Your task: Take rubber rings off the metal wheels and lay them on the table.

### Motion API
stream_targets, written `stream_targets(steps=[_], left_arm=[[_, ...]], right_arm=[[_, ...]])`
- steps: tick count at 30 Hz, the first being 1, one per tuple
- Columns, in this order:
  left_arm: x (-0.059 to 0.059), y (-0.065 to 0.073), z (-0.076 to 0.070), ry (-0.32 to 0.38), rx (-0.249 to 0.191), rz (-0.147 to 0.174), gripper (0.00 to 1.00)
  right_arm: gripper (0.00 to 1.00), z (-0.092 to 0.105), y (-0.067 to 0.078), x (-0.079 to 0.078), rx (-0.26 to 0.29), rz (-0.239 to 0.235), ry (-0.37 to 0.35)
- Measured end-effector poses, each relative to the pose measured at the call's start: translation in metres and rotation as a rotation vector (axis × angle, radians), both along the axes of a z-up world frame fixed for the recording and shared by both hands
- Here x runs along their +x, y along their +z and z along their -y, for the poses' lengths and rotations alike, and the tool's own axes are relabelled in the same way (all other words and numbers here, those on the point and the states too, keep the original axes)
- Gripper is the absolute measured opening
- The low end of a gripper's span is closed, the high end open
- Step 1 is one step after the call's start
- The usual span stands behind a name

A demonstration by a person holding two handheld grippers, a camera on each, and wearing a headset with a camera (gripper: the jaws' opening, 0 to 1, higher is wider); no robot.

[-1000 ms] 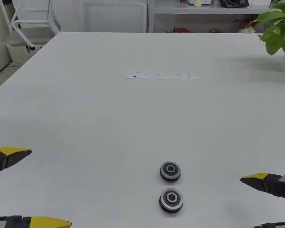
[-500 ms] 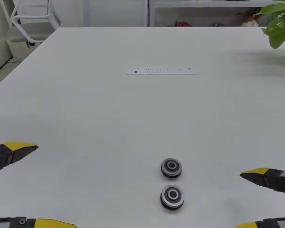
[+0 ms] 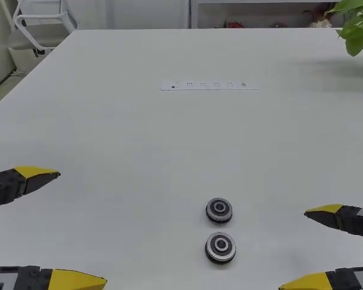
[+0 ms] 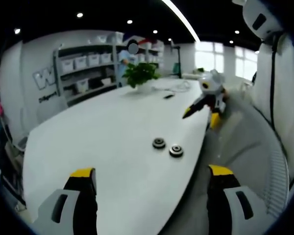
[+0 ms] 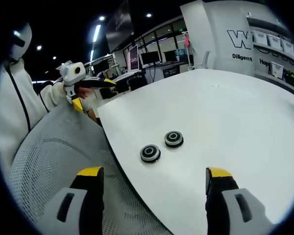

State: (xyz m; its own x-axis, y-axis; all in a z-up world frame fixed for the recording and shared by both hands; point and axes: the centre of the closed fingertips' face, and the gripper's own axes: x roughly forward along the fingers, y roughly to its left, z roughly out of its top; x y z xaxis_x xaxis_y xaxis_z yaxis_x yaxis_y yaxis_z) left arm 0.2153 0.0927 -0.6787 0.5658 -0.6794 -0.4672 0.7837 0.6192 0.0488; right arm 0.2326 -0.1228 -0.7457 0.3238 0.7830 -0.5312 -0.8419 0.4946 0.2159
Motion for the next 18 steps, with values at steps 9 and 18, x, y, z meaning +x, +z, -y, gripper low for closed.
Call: stream_targets(steps=[9,18], left_arm=[[0.003,0.003,0.011,-0.042,-0.005,0.009,0.94],[0.009,0.013,0.031,-0.095,-0.028,0.037,0.91]], right_arm=[[0.79,-0.007,0.006,0.000,0.007,0.021,0.032],[0.75,-0.013,0.012,0.001,0.022,0.047,0.061]])
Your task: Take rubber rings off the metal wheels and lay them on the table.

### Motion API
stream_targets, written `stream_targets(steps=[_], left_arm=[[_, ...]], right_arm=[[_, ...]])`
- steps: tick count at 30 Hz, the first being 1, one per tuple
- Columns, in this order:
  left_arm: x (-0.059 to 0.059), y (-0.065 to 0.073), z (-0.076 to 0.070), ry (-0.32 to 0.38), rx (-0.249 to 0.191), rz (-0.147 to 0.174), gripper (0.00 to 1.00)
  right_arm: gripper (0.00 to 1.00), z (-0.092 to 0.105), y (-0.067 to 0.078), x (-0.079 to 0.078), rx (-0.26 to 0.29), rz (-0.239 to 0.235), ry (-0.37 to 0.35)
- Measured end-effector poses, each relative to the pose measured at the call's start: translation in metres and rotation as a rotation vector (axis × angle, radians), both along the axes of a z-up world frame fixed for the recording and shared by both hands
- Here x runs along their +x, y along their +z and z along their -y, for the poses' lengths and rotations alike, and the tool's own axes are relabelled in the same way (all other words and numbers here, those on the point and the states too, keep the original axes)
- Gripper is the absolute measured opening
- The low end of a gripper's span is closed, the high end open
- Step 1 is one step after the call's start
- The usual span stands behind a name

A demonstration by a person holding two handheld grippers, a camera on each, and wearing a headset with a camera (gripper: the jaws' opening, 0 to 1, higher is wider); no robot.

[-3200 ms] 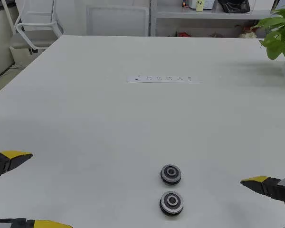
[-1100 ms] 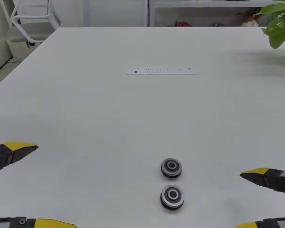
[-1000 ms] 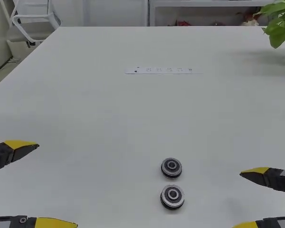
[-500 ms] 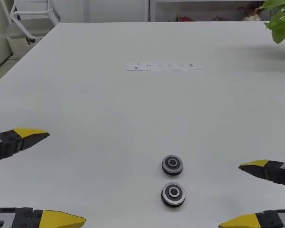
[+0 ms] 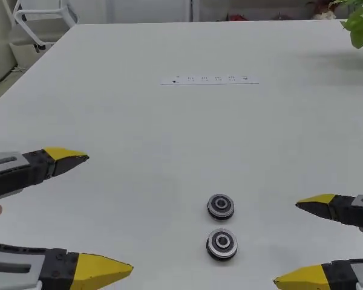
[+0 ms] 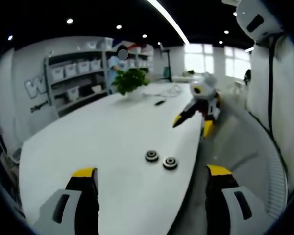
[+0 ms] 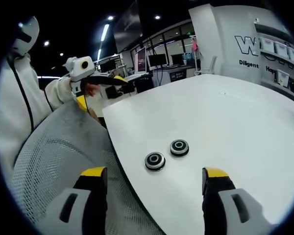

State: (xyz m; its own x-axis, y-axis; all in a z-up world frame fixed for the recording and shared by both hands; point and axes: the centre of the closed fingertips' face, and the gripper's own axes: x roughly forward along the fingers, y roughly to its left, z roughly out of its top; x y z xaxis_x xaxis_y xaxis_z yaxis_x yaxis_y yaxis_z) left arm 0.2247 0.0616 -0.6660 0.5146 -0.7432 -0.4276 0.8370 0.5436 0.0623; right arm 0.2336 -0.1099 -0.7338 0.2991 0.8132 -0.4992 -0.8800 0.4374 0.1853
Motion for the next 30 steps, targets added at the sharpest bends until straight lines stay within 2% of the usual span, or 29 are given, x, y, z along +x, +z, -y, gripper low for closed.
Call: stream_targets(steps=[9,11,15,20,23,25,27,30], left_arm=[[0.006,0.014,0.021,-0.047,-0.018,0.024,0.87],[0.005,0.021,0.031,-0.076,-0.025,0.049,0.85],[0.006,0.031,0.049,-0.121,-0.031,0.072,0.84],[0.014,0.036,0.063,-0.144,-0.043,0.095,0.83],[0.018,0.034,0.070,-0.155,-0.043,0.105,0.84],[0.022,0.030,0.076,-0.156,-0.058,0.110,0.84],[0.021,0.024,0.080,-0.172,-0.050,0.097,0.85],[0.020,0.015,0.088,-0.209,-0.045,0.076,0.80]], right_arm=[[0.69,-0.005,0.011,0.004,0.039,0.044,0.026],[0.68,-0.006,0.013,0.005,0.048,0.049,0.032],[0.66,-0.009,0.016,0.008,0.061,0.060,0.045],[0.63,-0.013,0.017,0.009,0.073,0.065,0.066],[0.62,-0.014,0.018,0.010,0.084,0.063,0.074],[0.60,-0.015,0.019,0.011,0.092,0.070,0.078],[0.59,-0.016,0.020,0.012,0.100,0.070,0.080],[0.57,-0.020,0.019,0.012,0.117,0.066,0.090]])
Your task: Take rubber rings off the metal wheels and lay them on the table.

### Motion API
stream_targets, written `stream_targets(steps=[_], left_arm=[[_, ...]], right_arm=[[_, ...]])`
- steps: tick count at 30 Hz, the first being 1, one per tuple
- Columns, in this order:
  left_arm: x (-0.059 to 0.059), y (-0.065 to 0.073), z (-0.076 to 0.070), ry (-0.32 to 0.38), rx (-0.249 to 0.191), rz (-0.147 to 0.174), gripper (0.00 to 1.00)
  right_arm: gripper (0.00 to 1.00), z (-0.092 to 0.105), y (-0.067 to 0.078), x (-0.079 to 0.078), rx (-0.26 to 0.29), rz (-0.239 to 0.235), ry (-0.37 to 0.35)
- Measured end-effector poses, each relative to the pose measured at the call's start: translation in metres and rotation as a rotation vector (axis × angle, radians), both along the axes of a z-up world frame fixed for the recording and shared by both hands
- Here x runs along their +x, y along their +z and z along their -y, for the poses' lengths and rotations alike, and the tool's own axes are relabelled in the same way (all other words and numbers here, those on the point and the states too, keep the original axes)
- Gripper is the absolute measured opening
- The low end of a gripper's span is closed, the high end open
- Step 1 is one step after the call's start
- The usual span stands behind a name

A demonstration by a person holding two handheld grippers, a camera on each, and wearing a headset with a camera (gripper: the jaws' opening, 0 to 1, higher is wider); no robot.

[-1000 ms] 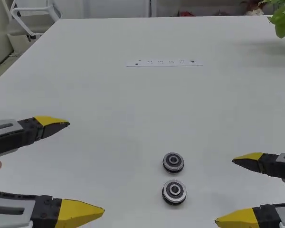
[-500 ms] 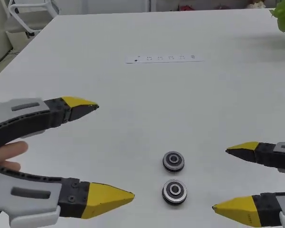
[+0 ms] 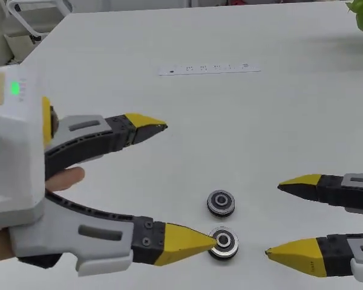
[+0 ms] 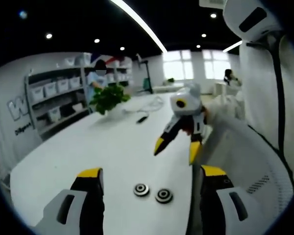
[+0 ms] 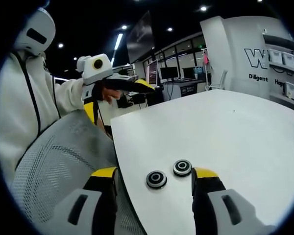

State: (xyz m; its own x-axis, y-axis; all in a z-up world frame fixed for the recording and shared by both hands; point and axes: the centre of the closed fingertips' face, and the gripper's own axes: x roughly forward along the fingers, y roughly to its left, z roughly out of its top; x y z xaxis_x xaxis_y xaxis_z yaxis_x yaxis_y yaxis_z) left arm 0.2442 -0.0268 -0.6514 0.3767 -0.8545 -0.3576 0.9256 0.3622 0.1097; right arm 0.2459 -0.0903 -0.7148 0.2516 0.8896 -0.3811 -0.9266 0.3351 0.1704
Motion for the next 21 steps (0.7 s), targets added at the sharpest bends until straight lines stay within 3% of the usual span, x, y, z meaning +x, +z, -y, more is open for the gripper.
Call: stream_targets(steps=[11,14,18,21], left_arm=[[0.004,-0.020,0.021,-0.052,-0.031,-0.030,0.62],[0.006,-0.027,0.024,-0.057,-0.023,-0.028,0.59],[0.006,-0.039,0.026,-0.068,-0.019,-0.048,0.56],[0.006,-0.049,0.027,-0.080,0.009,-0.044,0.53]], right_arm=[[0.48,-0.008,-0.011,0.003,0.017,-0.016,0.046],[0.45,-0.007,-0.013,0.005,0.029,-0.022,0.043],[0.44,-0.007,-0.018,0.007,0.023,-0.018,0.045],[0.44,-0.009,-0.022,0.008,0.017,-0.005,0.058]])
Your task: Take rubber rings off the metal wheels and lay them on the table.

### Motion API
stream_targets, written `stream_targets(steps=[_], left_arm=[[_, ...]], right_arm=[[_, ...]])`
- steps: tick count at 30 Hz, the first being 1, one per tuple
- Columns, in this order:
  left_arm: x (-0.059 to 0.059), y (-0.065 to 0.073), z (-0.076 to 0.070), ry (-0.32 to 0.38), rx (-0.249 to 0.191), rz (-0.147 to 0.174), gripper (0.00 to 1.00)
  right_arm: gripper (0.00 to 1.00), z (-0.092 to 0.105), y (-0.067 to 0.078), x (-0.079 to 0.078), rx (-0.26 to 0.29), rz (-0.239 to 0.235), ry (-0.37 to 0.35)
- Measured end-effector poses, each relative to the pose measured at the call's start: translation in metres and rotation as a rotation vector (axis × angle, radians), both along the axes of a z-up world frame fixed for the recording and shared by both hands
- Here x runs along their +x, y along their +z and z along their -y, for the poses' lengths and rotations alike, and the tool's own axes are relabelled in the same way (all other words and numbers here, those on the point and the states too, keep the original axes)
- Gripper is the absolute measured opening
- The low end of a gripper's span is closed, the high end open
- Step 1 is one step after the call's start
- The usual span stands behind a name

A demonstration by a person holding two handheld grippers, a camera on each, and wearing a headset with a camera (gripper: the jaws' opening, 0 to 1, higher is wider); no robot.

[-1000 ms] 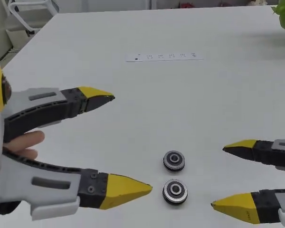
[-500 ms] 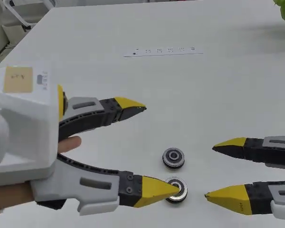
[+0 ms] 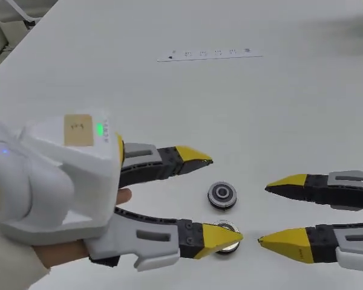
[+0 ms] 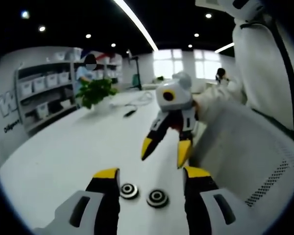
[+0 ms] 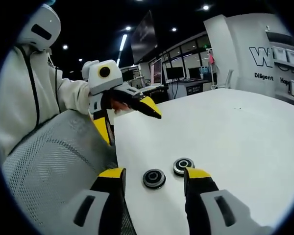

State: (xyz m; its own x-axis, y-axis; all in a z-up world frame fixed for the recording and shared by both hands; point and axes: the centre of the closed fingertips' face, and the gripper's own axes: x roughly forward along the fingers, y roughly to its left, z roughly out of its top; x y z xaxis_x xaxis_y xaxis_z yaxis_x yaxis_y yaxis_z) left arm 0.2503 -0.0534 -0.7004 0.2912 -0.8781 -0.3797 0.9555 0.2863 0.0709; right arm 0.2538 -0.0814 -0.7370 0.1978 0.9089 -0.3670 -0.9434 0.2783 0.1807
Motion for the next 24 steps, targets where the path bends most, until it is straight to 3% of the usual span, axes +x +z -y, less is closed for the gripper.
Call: stream_targets(steps=[6,8,12,15,21,24], left_arm=[[-0.003,-0.021,0.007,-0.013,0.008,-0.013,0.42],[-0.008,-0.029,0.010,-0.034,0.024,-0.034,0.40],[-0.011,-0.041,0.013,-0.045,0.060,-0.043,0.37],[-0.009,-0.044,0.014,-0.036,0.047,-0.057,0.35],[0.001,-0.061,0.010,-0.027,0.094,-0.047,0.31],[0.004,-0.065,0.009,-0.021,0.096,-0.057,0.28]], right_arm=[[0.40,-0.003,-0.012,0.001,-0.034,0.015,0.024],[0.38,-0.003,-0.014,0.001,-0.038,0.017,0.031],[0.34,-0.005,-0.020,-0.001,-0.042,0.013,0.054],[0.33,-0.006,-0.026,-0.001,-0.066,0.014,0.069],[0.29,-0.010,-0.036,-0.003,-0.090,0.015,0.104],[0.28,-0.011,-0.041,-0.004,-0.102,0.014,0.114]])
